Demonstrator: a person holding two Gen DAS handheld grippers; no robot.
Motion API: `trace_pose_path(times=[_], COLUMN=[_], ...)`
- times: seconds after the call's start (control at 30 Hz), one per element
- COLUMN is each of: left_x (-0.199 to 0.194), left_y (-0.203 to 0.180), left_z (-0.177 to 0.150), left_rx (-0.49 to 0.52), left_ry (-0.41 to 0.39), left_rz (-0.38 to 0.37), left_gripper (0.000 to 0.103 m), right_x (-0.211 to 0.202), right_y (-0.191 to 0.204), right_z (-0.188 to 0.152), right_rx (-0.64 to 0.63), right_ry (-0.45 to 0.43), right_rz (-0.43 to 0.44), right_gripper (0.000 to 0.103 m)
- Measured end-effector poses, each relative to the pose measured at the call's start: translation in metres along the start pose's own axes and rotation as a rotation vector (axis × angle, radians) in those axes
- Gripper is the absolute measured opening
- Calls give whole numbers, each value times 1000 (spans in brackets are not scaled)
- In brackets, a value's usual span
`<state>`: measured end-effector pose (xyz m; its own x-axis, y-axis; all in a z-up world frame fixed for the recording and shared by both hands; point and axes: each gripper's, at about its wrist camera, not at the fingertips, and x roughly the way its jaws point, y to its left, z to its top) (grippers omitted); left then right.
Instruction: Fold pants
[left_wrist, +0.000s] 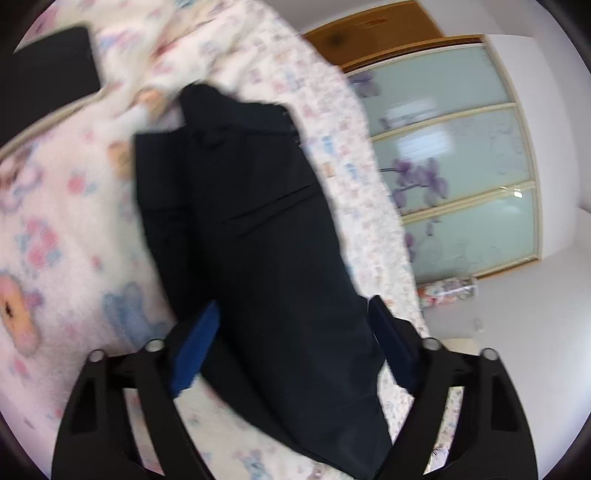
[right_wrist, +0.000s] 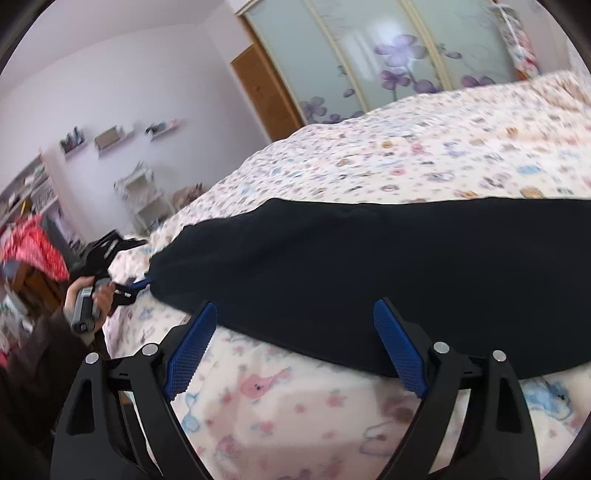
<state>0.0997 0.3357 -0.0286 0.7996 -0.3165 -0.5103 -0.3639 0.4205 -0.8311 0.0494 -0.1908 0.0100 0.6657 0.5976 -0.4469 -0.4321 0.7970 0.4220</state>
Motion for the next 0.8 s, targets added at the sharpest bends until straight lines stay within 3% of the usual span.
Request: trace_pose_path(times=[0.17, 0.27, 0.33, 0.53, 0.6, 0.67, 0.7, 0.77, 0.8], left_x=[8, 17, 18, -13, -13, 2, 7, 6, -2], left_y=[0, -8, -13, -16, -19, -21, -22, -23, -26], left_z=[4, 8, 5, -18, -24, -27, -28, -31, -35], left_rx=[-8, -3, 25, 146, 227, 324, 345, 362, 358], left_ry=[-26, -21, -29, -107, -130, -127, -127, -145, -173], left_rz=[21, 39, 111, 156, 215, 319, 350, 361, 366], left_gripper=[72, 52, 6, 5, 6, 13, 22, 26, 41], right_x=[0, 1, 3, 6, 6, 6, 4, -9, -21], right_y=[-4, -5, -6, -5, -6, -6, -8, -13, -19], right_z=[-2, -2, -2, -2, -2, -2, -1, 1, 4], right_rx=[36, 39, 37, 24, 27, 34, 38, 63, 90], right_ry=[11, 10, 14, 16, 17, 14, 9, -26, -58], right_rz=[8, 3, -5, -5, -7, -19, -28, -52, -66], right_gripper=[89, 89, 89, 89, 89, 89, 89, 89, 89])
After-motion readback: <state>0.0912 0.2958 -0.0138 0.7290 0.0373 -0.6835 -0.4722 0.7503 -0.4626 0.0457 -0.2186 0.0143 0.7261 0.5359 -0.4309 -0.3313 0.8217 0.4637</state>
